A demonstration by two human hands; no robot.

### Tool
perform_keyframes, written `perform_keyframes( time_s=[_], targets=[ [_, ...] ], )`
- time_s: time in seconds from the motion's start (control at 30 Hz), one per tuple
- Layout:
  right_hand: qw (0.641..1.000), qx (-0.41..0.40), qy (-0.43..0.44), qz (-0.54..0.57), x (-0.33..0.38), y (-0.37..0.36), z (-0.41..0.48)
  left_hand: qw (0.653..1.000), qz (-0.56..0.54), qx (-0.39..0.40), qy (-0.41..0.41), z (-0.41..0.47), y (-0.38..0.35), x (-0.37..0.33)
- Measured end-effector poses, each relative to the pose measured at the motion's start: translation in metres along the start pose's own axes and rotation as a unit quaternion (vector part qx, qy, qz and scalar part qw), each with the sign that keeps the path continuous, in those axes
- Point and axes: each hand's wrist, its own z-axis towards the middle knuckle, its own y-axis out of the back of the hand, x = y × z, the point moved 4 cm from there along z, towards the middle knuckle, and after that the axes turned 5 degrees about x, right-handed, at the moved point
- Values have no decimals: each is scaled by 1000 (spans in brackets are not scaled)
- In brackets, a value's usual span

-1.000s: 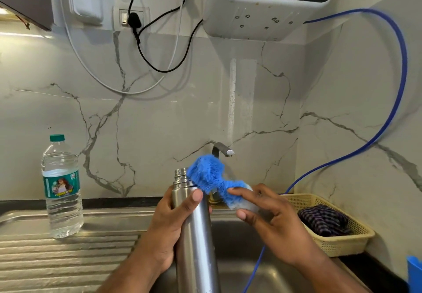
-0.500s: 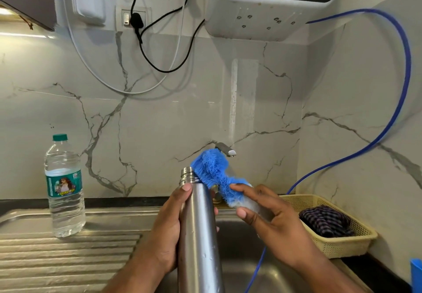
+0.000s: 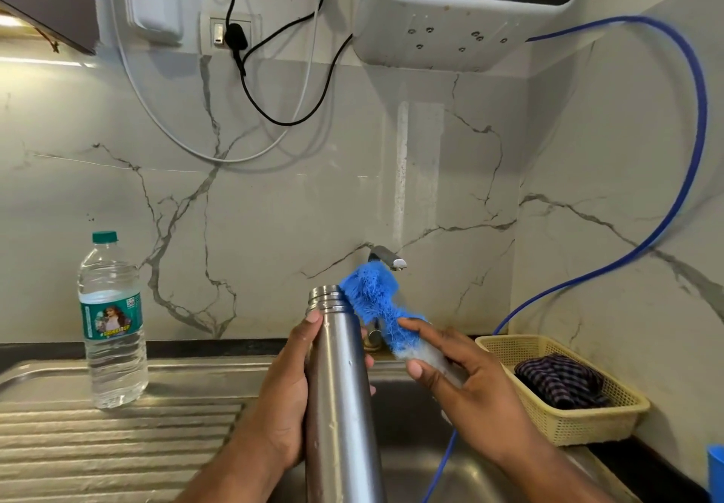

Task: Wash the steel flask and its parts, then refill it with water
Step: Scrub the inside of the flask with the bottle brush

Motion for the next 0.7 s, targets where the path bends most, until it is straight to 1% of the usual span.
perform_keyframes(
  time_s=[0.1, 0.2, 0.27, 0.37, 0.47, 0.57, 0.63, 0.7],
  targets=[
    [1000, -1, 7, 9, 4, -1, 1, 1000, 16, 3, -12, 0, -1, -2],
    [1000, 6, -2, -30, -8, -2, -1, 1000, 5, 2, -20, 1, -2, -4],
    [999, -8, 6, -35, -9, -1, -2, 999, -2, 3, -42, 1, -4, -7],
    [999, -40, 16, -1, 5, -1, 0, 999, -9, 12, -48, 0, -6, -7],
    [998, -28, 48, 1, 13, -6, -2, 999, -38, 2, -22, -1, -4, -5],
    [1000, -14, 19, -15, 1, -5, -2, 998, -56, 16, -32, 2, -2, -5],
    [999, -10, 19, -41, -2, -3, -3, 998, -49, 39, -28, 1, -5, -6],
    [999, -17, 26, -12, 2, -3, -3, 998, -35, 45, -38, 1, -7, -9]
  ],
)
